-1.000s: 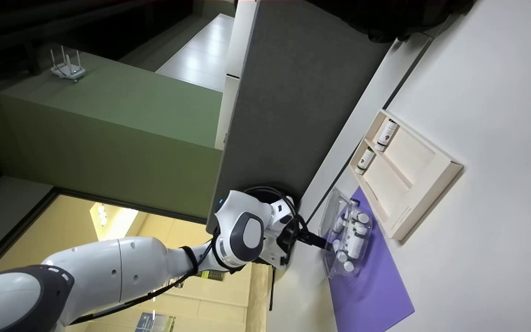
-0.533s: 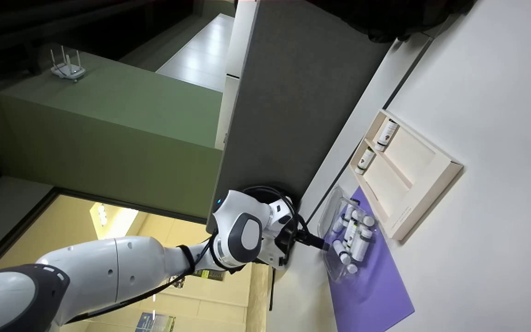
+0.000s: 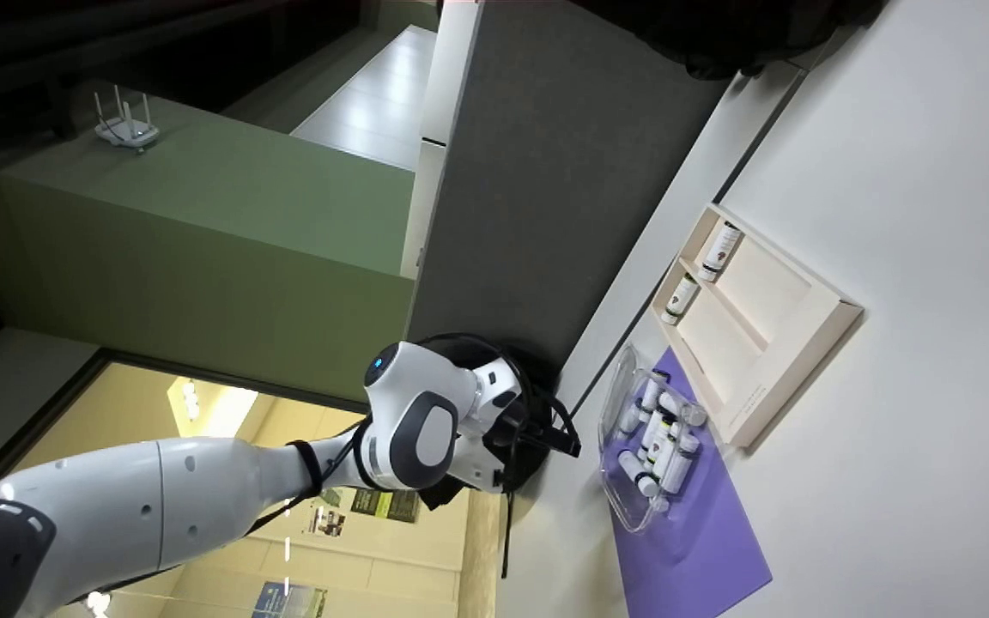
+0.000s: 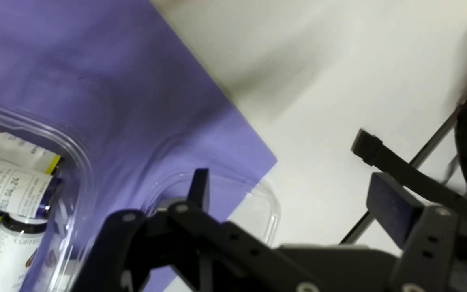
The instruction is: Uncover the clear container and put one of the bottles from the table inside it
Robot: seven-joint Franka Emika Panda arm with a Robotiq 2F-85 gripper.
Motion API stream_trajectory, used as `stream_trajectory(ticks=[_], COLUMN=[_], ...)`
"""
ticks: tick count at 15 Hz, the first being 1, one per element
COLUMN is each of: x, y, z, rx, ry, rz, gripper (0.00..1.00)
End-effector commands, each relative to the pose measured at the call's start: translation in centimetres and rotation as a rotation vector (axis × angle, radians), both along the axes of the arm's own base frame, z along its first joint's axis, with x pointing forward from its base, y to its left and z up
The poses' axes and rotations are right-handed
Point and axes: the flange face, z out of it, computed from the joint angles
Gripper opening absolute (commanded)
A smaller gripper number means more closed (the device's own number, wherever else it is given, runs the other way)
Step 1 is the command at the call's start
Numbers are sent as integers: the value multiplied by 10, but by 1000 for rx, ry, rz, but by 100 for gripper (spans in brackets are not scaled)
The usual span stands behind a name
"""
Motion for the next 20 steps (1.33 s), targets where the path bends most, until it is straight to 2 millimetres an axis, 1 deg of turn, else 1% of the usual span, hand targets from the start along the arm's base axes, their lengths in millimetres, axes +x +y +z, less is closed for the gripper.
stream_trajectory(ticks=[1, 4, 6, 9, 11, 13, 15, 18, 20], x=[-9, 2, 14, 24, 28, 30, 30, 22, 13], y=[-17, -41, -68, -105, -126, -145, -156, -162, -163], z=[12, 19, 22, 29, 32, 30, 25, 7, -9], rx=[4, -11, -39, -62, -94, -130, -148, -144, -123], ry=[-20, -110, -190, -287, -348, -391, -406, -370, -312], rz=[-7, -21, -56, -119, -139, -167, -180, -172, -160], gripper=[100, 100, 100, 100, 100, 100, 100, 100, 100])
